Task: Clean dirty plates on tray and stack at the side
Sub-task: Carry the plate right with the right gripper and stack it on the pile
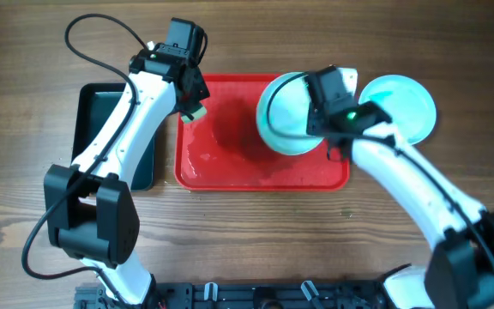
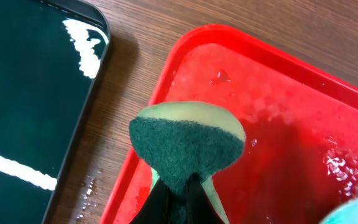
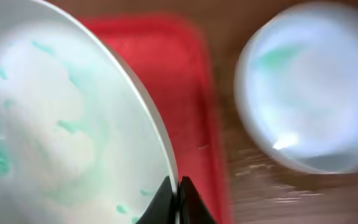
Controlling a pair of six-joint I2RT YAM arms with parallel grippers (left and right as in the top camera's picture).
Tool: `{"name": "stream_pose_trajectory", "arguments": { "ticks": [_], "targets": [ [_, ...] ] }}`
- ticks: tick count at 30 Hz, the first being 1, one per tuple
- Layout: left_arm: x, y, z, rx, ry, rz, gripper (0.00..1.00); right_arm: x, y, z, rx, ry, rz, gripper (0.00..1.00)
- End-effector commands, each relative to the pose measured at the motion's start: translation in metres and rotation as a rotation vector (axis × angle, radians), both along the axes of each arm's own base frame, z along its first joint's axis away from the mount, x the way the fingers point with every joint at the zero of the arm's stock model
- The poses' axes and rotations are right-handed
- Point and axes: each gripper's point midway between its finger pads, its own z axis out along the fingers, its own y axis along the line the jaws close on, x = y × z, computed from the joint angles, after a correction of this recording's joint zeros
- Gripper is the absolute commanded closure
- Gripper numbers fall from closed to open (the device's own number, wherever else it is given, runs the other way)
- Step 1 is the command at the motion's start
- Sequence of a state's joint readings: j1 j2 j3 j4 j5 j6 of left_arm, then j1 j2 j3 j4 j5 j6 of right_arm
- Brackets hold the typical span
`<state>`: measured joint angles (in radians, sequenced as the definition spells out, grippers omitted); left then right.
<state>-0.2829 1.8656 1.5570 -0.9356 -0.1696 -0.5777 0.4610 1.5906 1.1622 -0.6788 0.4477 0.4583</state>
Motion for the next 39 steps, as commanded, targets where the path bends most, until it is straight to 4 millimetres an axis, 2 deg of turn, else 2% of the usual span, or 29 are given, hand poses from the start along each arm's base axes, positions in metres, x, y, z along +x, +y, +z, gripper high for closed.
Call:
{"name": "stream_pose_trajectory", "arguments": {
  "ticks": [1,3,7,11,17,19,24,26,30,33,35,38,39],
  "targets": [
    [0.000,-0.004,-0.001,-0.020,0.007,-0.022,0.96,-0.002,-0.022,0.071,-0.408,-0.247,-0.066,0.96],
    [0.000,-0.004,-0.001,-0.020,0.008,-0.022,0.96,-0.010,-0.014,0.089,-0.553,-0.301,-0.041,0.96],
    [0.000,-0.004,-0.002,-0.020,0.008,-0.022,0.96,-0.021,0.001,0.111,-0.688,-0.377,-0.020,0.96],
    [0.000,-0.004,-0.002,-0.020,0.009,-0.022,0.96,-0.025,0.009,0.116,-0.702,-0.404,-0.009,0.96],
    [0.000,-0.004,-0.002,-0.023,0.010,-0.023,0.96,-0.025,0.009,0.115,-0.695,-0.401,-0.005,0.96],
    [0.000,-0.004,-0.002,-0.023,0.009,-0.023,0.96,-0.023,0.017,0.104,-0.638,-0.368,0.035,0.96],
    [0.000,-0.004,-0.002,-0.023,0.010,-0.023,0.96,-0.027,0.064,0.033,-0.237,-0.109,0.273,0.96],
    [0.000,-0.004,-0.002,-0.023,0.009,-0.023,0.96,-0.029,0.066,0.019,-0.113,-0.037,0.277,0.96],
    [-0.001,-0.004,-0.002,-0.022,0.011,-0.023,0.96,-0.021,0.047,0.007,0.112,0.065,0.219,0.96],
    [-0.001,-0.004,-0.002,-0.022,0.014,-0.023,0.96,-0.009,0.009,0.010,0.297,0.097,0.124,0.96],
    [-0.002,-0.005,-0.002,-0.022,0.013,-0.025,0.96,0.000,-0.036,0.011,0.390,0.098,0.009,0.96],
    [-0.002,-0.006,-0.002,-0.021,0.016,-0.028,0.96,0.002,-0.101,0.008,0.429,0.086,-0.168,0.96],
    [-0.002,-0.006,-0.002,-0.021,0.016,-0.028,0.96,0.003,-0.129,0.008,0.429,0.063,-0.233,0.96]
  ]
}}
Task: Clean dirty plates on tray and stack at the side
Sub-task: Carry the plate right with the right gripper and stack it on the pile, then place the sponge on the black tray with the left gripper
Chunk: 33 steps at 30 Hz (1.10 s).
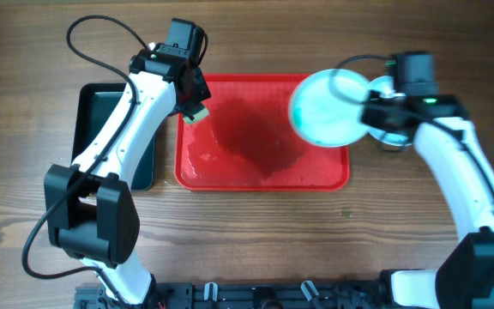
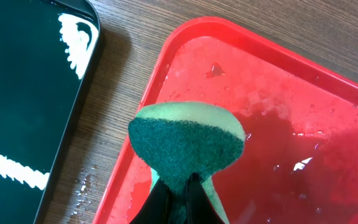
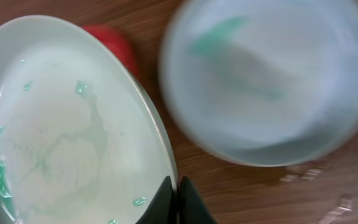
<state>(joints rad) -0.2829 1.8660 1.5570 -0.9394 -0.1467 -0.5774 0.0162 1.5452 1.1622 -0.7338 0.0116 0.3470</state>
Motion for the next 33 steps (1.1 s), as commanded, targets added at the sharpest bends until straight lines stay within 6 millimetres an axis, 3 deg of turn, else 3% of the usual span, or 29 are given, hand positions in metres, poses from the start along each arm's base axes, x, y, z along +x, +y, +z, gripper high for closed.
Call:
{"name": "stream_pose_trajectory", "arguments": {
  "ticks": [1,5,8,12,13,14,15,17,18,22,25,29,33],
  "targets": [
    [-0.001,-0.002,-0.001,-0.001,0.006,-0.020,0.96,0.003,-0.053,0.013,0.087,-0.058,-0.135,0.96],
    [0.000,-0.002,-0.001,-0.002,0.005,-0.020,0.96,-0.002,-0.113,-0.004,0.058,-0.036,-0.295,0.96],
    [0.000,-0.002,-0.001,-0.002,0.005,-0.020,0.96,-0.001,-0.129,-0.029,0.066,0.009,-0.335,0.96],
    [0.000,-0.002,-0.001,-0.001,0.005,-0.021,0.96,-0.002,-0.135,-0.071,0.079,0.102,-0.366,0.95],
    [0.000,-0.002,-0.001,0.000,0.005,-0.025,0.96,-0.003,-0.134,-0.078,0.083,0.121,-0.367,0.86],
    [0.000,-0.002,-0.001,0.003,0.005,-0.031,0.96,-0.004,-0.134,-0.082,0.086,0.132,-0.368,0.71],
    [0.000,-0.001,-0.001,0.009,0.006,-0.049,0.96,-0.004,-0.133,-0.084,0.096,0.134,-0.374,0.45],
    [-0.005,0.005,0.002,0.029,0.022,-0.082,0.96,0.008,-0.118,-0.072,0.175,0.086,-0.315,0.26],
    [-0.008,0.009,0.004,0.035,0.033,-0.081,0.96,0.014,-0.111,-0.062,0.205,0.059,-0.276,0.21],
    [-0.032,0.049,0.014,0.054,0.109,0.000,0.96,0.031,-0.075,-0.008,0.295,-0.072,-0.101,0.12],
    [-0.046,0.087,0.014,0.068,0.176,0.053,0.96,0.032,-0.040,0.016,0.281,-0.118,0.019,0.09],
    [-0.049,0.123,0.005,0.100,0.223,-0.009,0.96,0.029,0.006,0.011,0.245,-0.080,0.149,0.08],
    [-0.046,0.141,-0.022,0.124,0.250,-0.109,0.93,0.022,0.030,-0.003,0.189,-0.031,0.201,0.08]
  ]
}}
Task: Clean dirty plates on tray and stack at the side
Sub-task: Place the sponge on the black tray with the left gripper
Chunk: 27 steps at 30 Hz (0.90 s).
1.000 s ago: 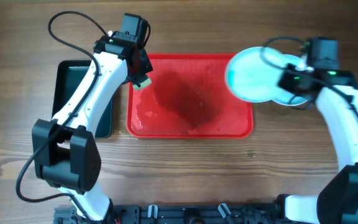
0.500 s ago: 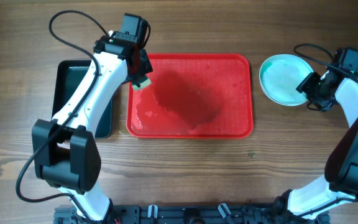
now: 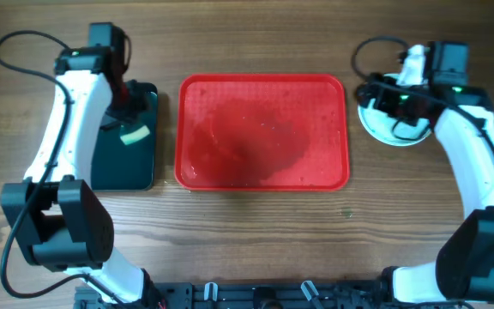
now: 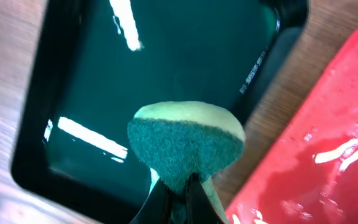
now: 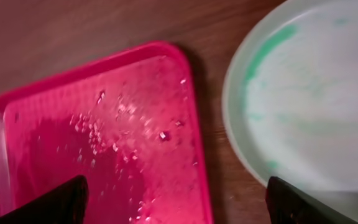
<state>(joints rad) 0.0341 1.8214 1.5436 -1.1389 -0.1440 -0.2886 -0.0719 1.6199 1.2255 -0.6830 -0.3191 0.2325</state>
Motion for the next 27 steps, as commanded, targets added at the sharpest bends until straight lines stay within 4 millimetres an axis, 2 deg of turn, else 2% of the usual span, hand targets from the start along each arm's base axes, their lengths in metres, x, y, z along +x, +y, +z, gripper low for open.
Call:
{"name": "stream_pose_trajectory", "arguments": {
  "ticks": [1,4,7,9,10,11,13,14,18,19,21,22,24,27],
  "targets": [
    [-0.003,0.011,-0.032,0.027,0.065,-0.200,0.92,-0.006,0.014,-0.014,-0.060,0.028,0.052,0.08],
    [-0.001,0.017,-0.054,0.050,0.081,-0.346,0.85,-0.012,0.022,-0.018,-0.061,0.048,0.075,0.07],
    [0.001,0.024,-0.067,0.053,0.077,-0.344,0.77,-0.016,0.022,-0.019,-0.061,0.064,0.076,0.08],
    [0.001,0.026,-0.070,0.052,0.081,-0.337,0.64,-0.015,0.022,-0.019,-0.060,0.063,0.075,0.08],
    [0.001,0.027,-0.070,0.052,0.081,-0.336,0.48,-0.015,0.022,-0.019,-0.060,0.062,0.076,0.08],
    [0.001,0.027,-0.070,0.054,0.081,-0.336,0.37,-0.015,0.022,-0.018,-0.060,0.058,0.076,0.08],
    [0.003,0.028,-0.064,0.061,0.073,-0.334,0.30,-0.014,0.024,-0.013,-0.053,0.044,0.083,0.08],
    [0.005,0.027,-0.053,0.064,0.062,-0.332,0.29,-0.014,0.027,-0.003,-0.043,0.020,0.108,0.08],
    [0.024,0.014,0.031,0.097,-0.129,-0.314,0.21,-0.019,0.030,0.047,-0.037,-0.111,0.120,0.08],
    [0.027,0.011,0.048,0.101,-0.179,-0.302,0.00,-0.023,0.030,0.057,-0.041,-0.136,0.123,0.08],
    [0.021,-0.005,0.097,0.093,-0.326,-0.248,0.00,-0.039,0.028,0.087,-0.063,-0.204,0.129,0.08],
    [0.016,-0.012,0.113,0.088,-0.372,-0.243,0.00,-0.050,0.023,0.099,-0.088,-0.222,0.113,0.08],
    [0.014,-0.018,0.123,0.088,-0.399,-0.257,0.00,-0.065,0.020,0.112,-0.107,-0.241,0.100,0.08],
    [0.013,-0.020,0.125,0.088,-0.405,-0.262,0.00,-0.093,0.018,0.136,-0.118,-0.294,0.091,0.08]
  ]
}}
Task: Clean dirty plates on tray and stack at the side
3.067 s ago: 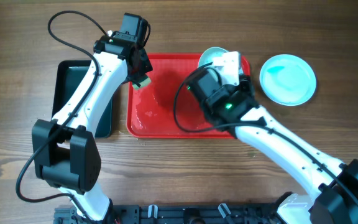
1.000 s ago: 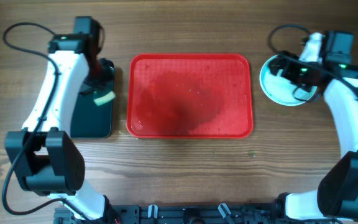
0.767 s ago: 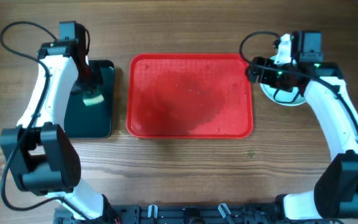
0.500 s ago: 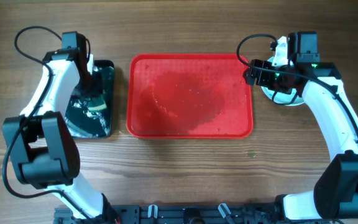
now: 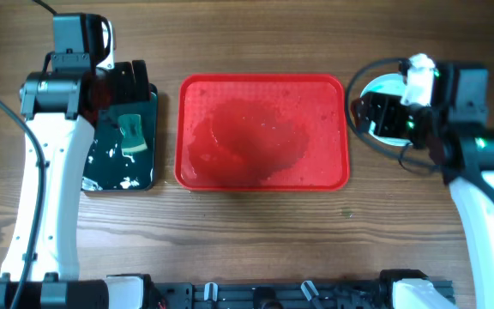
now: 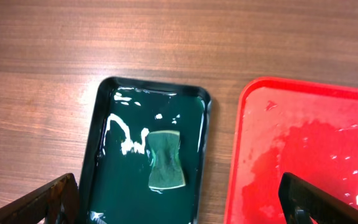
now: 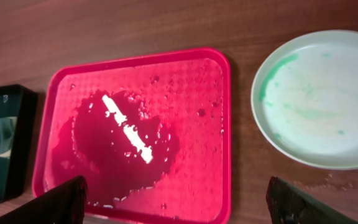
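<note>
The red tray (image 5: 262, 129) lies wet at the table's centre with no plate on it. A pale plate (image 7: 319, 106) smeared with green lies on the wood to the tray's right; in the overhead view the plate (image 5: 387, 84) is mostly hidden under my right gripper (image 5: 377, 113). The right gripper (image 7: 176, 211) is open and holds nothing. The green sponge (image 6: 165, 160) lies flat in the dark tray (image 6: 104, 155), also seen as the sponge (image 5: 132, 135) from above. My left gripper (image 6: 179, 214) hangs open high above it.
The dark tray (image 5: 101, 172) with shallow water sits left of the red tray, a narrow strip of wood between them. A puddle (image 7: 129, 134) covers the red tray's middle. Cables loop near both arms at the table's back.
The left gripper was shut on the sponge just above the dark tray; now it is open and higher, and the sponge lies in that tray. The right gripper, still open, is farther from the plate.
First the left gripper held the sponge over the red tray's left edge while the right held a plate by its rim over the tray. Then the plate was beside another plate at the right. Later it lay there released. Now the sponge lies in the dark tray.
</note>
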Controlling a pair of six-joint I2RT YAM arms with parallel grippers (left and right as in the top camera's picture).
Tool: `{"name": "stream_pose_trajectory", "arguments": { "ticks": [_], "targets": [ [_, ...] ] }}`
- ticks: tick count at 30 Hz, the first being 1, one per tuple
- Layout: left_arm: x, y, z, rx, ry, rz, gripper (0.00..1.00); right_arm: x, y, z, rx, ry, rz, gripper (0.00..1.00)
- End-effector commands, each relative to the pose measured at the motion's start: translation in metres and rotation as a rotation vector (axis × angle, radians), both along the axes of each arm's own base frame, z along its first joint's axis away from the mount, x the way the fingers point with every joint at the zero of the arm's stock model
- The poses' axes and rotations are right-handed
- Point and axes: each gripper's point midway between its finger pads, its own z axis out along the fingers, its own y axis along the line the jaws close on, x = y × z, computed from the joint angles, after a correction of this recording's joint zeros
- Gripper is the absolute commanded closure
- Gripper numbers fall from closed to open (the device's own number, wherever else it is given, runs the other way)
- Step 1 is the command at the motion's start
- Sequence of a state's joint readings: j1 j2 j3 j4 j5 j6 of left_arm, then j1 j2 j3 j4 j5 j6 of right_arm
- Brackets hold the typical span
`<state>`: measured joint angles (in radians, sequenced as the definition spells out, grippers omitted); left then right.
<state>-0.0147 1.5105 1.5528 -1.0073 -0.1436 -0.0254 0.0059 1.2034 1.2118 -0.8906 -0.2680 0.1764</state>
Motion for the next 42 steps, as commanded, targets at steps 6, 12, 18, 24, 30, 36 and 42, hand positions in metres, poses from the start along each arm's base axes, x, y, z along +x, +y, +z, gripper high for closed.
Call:
{"name": "stream_pose_trajectory", "arguments": {
  "ticks": [6,12,18,24,30,36,42],
  "targets": [
    [0.001,-0.001,-0.003,-0.018,0.007,0.026,0.00,-0.077,-0.003,0.079,-0.021,-0.253,-0.003,0.00],
    [0.001,-0.001,-0.003,-0.018,0.007,0.026,0.00,-0.105,-0.006,0.082,-0.017,-0.258,-0.029,0.00],
    [0.001,-0.001,-0.003,-0.018,0.007,0.026,0.00,-0.085,-0.014,0.082,-0.015,-0.347,-0.095,0.00],
    [0.001,-0.001,-0.003,-0.018,0.007,0.026,0.00,-0.072,-0.014,0.054,-0.031,-0.668,-0.077,0.00],
    [0.001,-0.001,-0.003,-0.018,0.007,0.026,0.00,-0.082,-0.014,-0.001,0.036,-0.886,-0.108,0.00],
    [0.001,-0.001,-0.003,-0.018,0.007,0.026,0.00,-0.078,-0.015,-0.057,0.074,-0.874,-0.130,0.00],
    [0.001,-0.001,-0.003,-0.018,0.007,0.026,0.00,-0.077,-0.018,-0.058,0.062,-0.870,-0.154,0.01]
  ]
}}
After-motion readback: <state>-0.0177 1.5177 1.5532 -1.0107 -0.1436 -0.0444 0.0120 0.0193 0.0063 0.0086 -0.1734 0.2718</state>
